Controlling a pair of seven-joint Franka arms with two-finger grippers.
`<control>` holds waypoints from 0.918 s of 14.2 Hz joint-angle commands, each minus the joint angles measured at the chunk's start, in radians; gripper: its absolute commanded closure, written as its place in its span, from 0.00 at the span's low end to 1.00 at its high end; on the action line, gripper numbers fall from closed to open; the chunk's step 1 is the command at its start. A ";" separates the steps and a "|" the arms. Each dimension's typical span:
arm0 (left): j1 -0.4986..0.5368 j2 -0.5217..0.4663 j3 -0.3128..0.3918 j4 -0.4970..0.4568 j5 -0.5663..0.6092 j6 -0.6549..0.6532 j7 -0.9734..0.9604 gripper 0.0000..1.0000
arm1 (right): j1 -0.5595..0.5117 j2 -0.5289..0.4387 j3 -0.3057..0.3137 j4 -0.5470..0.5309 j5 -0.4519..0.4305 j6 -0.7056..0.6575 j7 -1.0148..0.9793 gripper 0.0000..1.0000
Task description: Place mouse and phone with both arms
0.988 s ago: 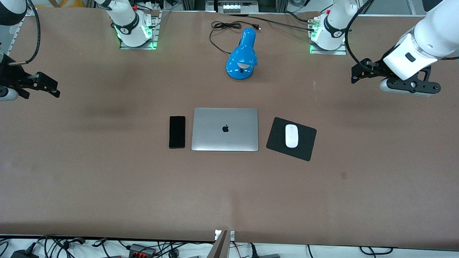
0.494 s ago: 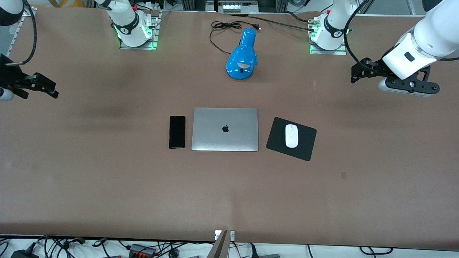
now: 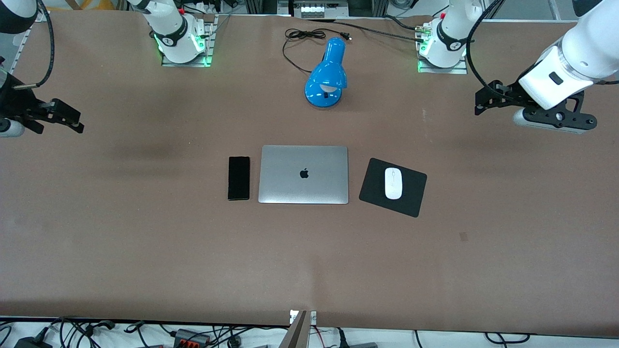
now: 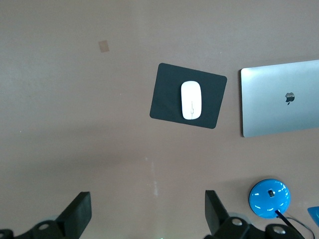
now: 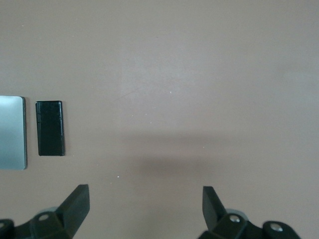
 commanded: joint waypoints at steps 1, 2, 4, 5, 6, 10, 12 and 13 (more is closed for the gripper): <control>0.005 0.028 -0.007 0.045 0.007 -0.014 0.005 0.00 | -0.039 -0.009 0.031 0.004 -0.002 -0.011 0.015 0.00; 0.007 0.030 -0.003 0.045 0.007 -0.014 0.006 0.00 | -0.040 -0.009 0.031 0.003 -0.002 -0.011 0.016 0.00; 0.007 0.031 0.001 0.047 0.007 -0.014 0.006 0.00 | -0.033 -0.012 0.031 0.000 -0.002 -0.013 0.018 0.00; 0.009 0.031 0.003 0.045 0.005 -0.014 0.005 0.00 | -0.032 -0.014 0.031 0.000 -0.002 -0.014 0.019 0.00; 0.013 0.033 0.003 0.045 0.005 -0.015 0.002 0.00 | -0.032 -0.015 0.031 0.000 -0.001 -0.016 0.019 0.00; 0.015 0.037 0.003 0.045 0.005 -0.022 0.003 0.00 | -0.030 -0.015 0.031 -0.002 -0.001 -0.028 0.021 0.00; 0.021 0.037 0.003 0.045 0.005 -0.022 0.006 0.00 | -0.030 -0.015 0.031 -0.002 -0.001 -0.031 0.021 0.00; 0.021 0.037 0.003 0.045 0.005 -0.022 0.006 0.00 | -0.030 -0.017 0.031 0.000 -0.001 -0.040 0.021 0.00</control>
